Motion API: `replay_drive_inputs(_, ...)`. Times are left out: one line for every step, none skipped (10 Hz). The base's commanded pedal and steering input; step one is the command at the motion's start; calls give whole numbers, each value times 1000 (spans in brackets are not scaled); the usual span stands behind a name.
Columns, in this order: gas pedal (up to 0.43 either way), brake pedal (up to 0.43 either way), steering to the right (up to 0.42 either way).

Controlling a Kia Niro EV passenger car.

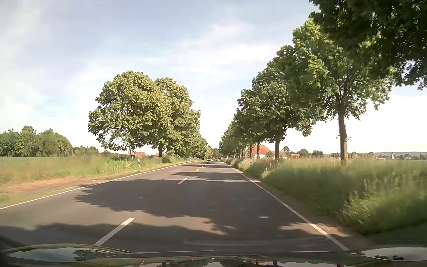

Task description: Follow the waypoints while adhering to traffic rules and regulations

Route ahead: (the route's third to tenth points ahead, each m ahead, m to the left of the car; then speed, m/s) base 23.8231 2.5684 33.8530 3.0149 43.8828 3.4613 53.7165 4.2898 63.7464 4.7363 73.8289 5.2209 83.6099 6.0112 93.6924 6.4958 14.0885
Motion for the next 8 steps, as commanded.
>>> replay_drive_inputs(197,0,-6)
replay_drive_inputs(197,0,-7)
replay_drive_inputs(209,0,-8)
replay_drive_inputs(209,0,-8)
replay_drive_inputs(209,0,-8)
replay_drive_inputs(209,0,-8)
replay_drive_inputs(209,0,-9)
replay_drive_inputs(209,0,-9)
